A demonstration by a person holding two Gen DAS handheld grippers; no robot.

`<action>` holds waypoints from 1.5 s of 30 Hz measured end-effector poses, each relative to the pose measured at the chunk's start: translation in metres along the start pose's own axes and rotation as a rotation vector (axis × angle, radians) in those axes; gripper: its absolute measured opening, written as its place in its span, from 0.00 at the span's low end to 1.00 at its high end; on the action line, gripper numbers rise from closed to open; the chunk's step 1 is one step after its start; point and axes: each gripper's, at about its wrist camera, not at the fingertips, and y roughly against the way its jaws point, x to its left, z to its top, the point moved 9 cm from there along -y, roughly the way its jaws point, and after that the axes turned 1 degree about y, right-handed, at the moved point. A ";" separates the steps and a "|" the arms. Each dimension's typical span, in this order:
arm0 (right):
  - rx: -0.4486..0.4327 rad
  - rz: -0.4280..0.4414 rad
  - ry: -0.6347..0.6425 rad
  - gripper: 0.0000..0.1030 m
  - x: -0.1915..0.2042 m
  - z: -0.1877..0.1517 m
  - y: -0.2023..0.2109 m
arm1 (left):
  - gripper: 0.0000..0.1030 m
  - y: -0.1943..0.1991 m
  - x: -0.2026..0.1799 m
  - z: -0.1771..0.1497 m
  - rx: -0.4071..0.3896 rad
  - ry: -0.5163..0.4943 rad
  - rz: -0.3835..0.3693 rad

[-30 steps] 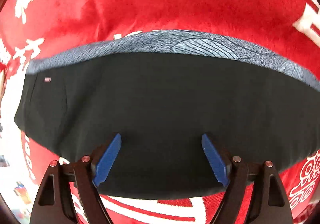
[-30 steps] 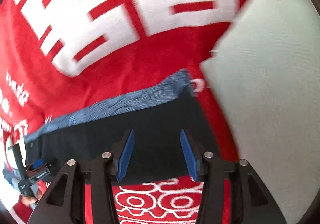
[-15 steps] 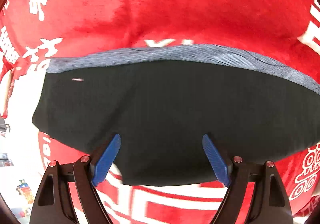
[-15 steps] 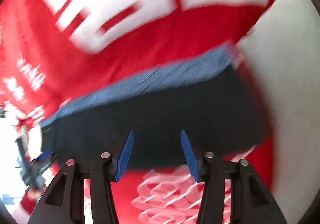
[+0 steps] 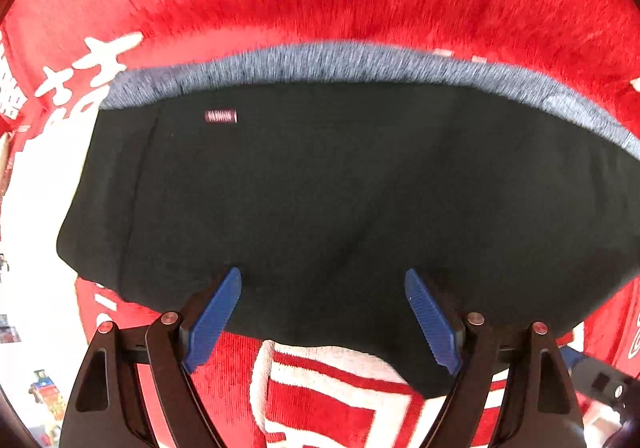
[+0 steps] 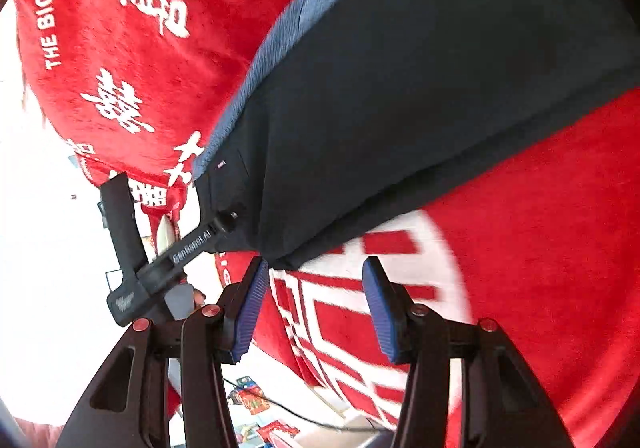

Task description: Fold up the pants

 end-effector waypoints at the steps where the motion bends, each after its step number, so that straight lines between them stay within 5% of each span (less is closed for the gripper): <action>1: -0.011 -0.005 -0.007 0.52 -0.002 0.000 -0.001 | 0.83 -0.003 0.001 0.000 -0.001 0.002 -0.015; 8: -0.082 -0.034 -0.040 0.52 -0.005 0.010 0.010 | 0.83 -0.012 0.006 0.002 -0.023 -0.011 -0.085; 15: -0.119 -0.066 -0.063 0.52 -0.005 0.000 0.030 | 0.83 -0.011 0.008 0.004 -0.028 -0.028 -0.093; 22: -0.130 -0.069 -0.087 0.50 -0.010 0.023 0.013 | 0.83 -0.006 0.000 -0.005 -0.039 -0.031 -0.082; 23: -0.132 -0.066 -0.105 0.44 -0.012 0.025 0.012 | 0.83 -0.006 0.000 -0.006 -0.041 -0.033 -0.081; 24: -0.131 -0.084 -0.118 0.19 -0.016 0.026 0.014 | 0.83 -0.005 0.000 -0.006 -0.039 -0.036 -0.078; 29: -0.160 -0.072 -0.068 0.06 0.000 0.016 0.035 | 0.83 0.000 -0.004 -0.018 -0.027 -0.072 -0.071; 33: -0.118 -0.159 -0.069 0.06 -0.024 0.005 0.019 | 0.84 -0.002 -0.005 -0.025 -0.049 -0.087 -0.060; 35: -0.105 -0.108 -0.118 0.07 -0.029 0.005 0.019 | 0.83 0.000 -0.003 -0.024 -0.021 -0.083 -0.057; 38: -0.095 -0.142 -0.062 0.08 -0.019 0.003 0.037 | 0.83 0.012 0.000 -0.016 -0.025 -0.071 -0.077; 41: -0.110 -0.209 0.040 0.09 -0.006 0.010 0.063 | 0.83 0.025 -0.006 0.014 -0.082 -0.070 -0.088; 45: -0.160 -0.343 0.120 0.21 -0.003 0.058 0.085 | 0.83 0.020 -0.024 0.064 -0.135 -0.053 -0.084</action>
